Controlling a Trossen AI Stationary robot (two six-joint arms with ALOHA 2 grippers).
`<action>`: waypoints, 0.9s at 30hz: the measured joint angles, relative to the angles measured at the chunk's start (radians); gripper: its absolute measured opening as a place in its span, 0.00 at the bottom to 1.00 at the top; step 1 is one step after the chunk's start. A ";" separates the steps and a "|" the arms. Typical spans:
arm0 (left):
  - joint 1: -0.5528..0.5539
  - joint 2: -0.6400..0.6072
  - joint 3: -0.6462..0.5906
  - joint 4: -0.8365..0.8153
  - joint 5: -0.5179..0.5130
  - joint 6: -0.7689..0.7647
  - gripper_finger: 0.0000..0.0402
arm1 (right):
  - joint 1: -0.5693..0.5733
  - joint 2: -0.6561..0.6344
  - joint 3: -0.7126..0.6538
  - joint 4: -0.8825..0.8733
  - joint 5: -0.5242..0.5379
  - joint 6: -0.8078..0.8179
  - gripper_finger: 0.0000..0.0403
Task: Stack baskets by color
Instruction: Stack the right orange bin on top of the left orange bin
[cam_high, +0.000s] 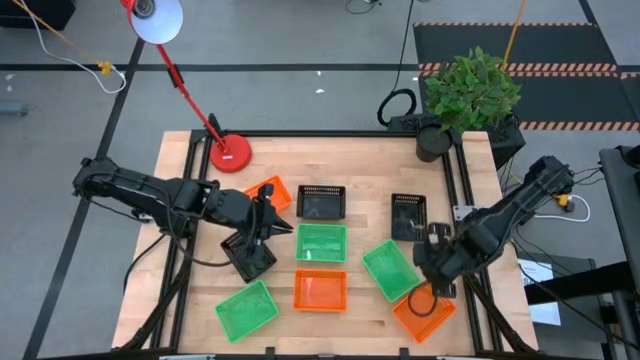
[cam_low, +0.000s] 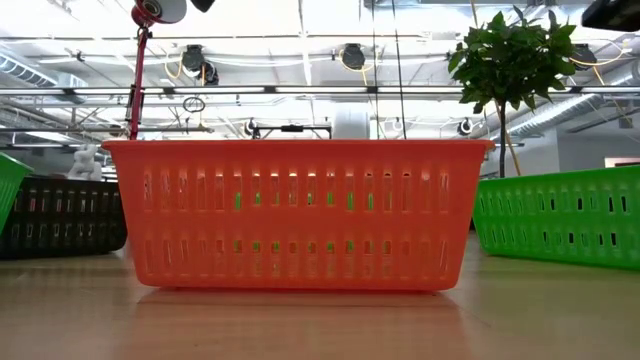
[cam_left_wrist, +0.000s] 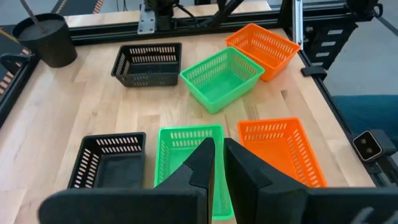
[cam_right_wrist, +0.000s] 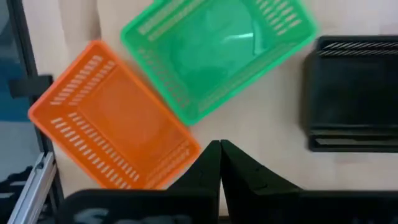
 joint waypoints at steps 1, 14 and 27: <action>0.000 0.000 0.000 0.002 0.000 0.000 0.09 | 0.012 0.015 0.000 0.001 0.000 0.010 0.01; 0.000 0.000 0.000 0.009 -0.001 0.021 0.09 | 0.056 0.095 -0.122 0.127 -0.051 0.024 0.18; 0.000 0.000 0.000 0.043 -0.001 0.030 0.09 | 0.055 0.089 -0.342 0.357 -0.106 -0.031 0.37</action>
